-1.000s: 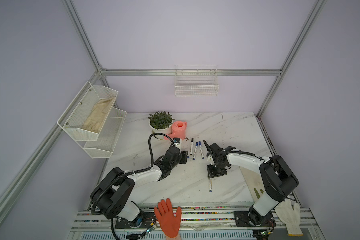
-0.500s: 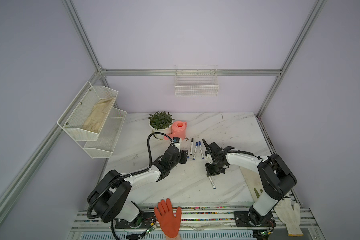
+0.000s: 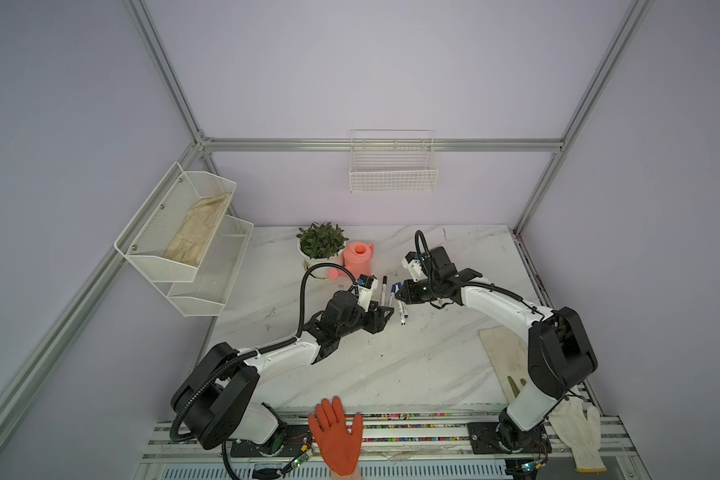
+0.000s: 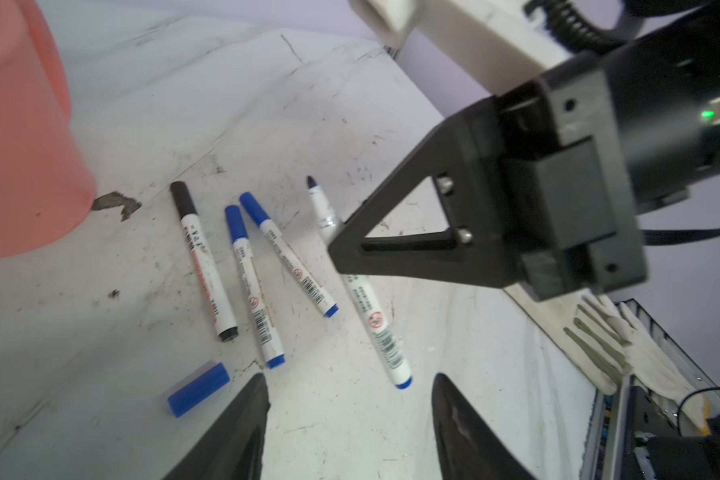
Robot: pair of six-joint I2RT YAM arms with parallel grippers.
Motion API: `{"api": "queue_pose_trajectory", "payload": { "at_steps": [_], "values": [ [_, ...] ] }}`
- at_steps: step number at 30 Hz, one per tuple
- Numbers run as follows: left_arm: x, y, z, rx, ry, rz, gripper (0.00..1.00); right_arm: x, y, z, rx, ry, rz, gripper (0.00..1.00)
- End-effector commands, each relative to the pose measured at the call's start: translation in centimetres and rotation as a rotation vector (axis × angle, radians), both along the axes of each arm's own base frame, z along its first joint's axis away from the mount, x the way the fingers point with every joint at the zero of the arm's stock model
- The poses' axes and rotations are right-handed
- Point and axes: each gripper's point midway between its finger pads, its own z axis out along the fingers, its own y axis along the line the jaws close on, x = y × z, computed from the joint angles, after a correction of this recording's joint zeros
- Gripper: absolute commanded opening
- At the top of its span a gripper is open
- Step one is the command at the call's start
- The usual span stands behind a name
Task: Insert the pens into the pen caps
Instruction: 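Grasp an uncapped white marker from the table with the right gripper, then hand the uncapped marker from the right gripper into the left gripper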
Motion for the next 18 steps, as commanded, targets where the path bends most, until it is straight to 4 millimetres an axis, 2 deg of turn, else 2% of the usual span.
{"api": "queue_pose_trajectory", "payload": {
  "at_steps": [1,7,9,14,18],
  "values": [
    [-1.4,-1.6,3.9,-0.096,-0.111,-0.122,0.63,0.2,2.3,2.7,0.132,-0.037,0.060,0.02],
    [-0.3,-1.6,4.0,-0.087,-0.113,-0.083,0.61,-0.4,2.9,4.4,0.199,-0.067,0.098,0.02],
    [0.9,-1.3,2.8,-0.064,-0.090,-0.024,0.59,-0.6,2.9,5.4,0.222,-0.087,0.108,0.01],
    [1.9,-1.7,4.0,-0.107,-0.130,-0.004,0.55,-1.3,2.9,6.3,0.245,-0.097,0.127,0.01],
    [2.7,-2.3,4.0,-0.107,-0.128,0.002,0.52,-1.5,2.9,6.6,0.251,-0.102,0.133,0.01]
  ]
}}
